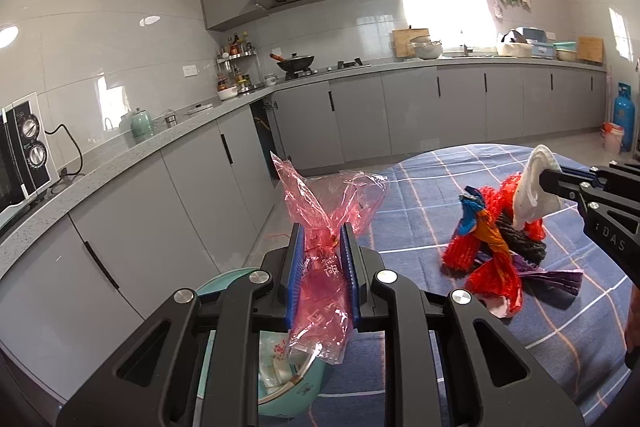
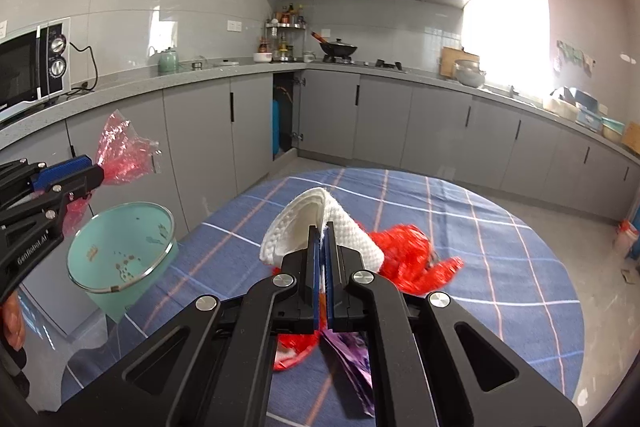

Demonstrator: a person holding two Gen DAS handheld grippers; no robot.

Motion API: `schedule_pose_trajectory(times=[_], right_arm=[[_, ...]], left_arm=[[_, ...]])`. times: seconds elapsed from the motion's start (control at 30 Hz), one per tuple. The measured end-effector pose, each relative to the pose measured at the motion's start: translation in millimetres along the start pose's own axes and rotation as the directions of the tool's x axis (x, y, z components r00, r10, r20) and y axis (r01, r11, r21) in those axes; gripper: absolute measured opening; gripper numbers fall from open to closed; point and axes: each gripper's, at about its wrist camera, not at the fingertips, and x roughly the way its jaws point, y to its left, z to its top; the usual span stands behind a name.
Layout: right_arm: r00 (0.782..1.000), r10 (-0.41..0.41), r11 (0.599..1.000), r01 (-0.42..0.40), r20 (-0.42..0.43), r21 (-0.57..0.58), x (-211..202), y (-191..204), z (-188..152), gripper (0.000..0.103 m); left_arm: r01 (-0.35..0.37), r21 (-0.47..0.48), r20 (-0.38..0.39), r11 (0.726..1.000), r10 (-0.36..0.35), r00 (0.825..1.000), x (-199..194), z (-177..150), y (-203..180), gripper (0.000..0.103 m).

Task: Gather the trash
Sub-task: 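Carry the pink wrapper with the left tool and the tissue with the right tool over the teal bin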

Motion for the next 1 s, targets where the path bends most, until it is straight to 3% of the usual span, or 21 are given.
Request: schedule_pose_trajectory(times=[0.2,0.33,1.0], right_arm=[[0.999,0.034,0.999,-0.033,0.02,-0.029,6,20,11,0.003],[0.998,0.052,0.997,-0.051,0.034,-0.053,9,31,18,0.003],[0.986,0.163,0.982,-0.16,0.02,-0.101,38,85,39,0.003]], left_arm=[[-0.044,-0.012,-0.005,0.999,0.044,0.999,4,0,15,0.019],[-0.119,0.003,0.002,0.993,0.119,0.993,4,2,25,0.019],[-0.218,-0.048,-0.063,0.975,0.215,0.975,23,-8,89,0.019]])
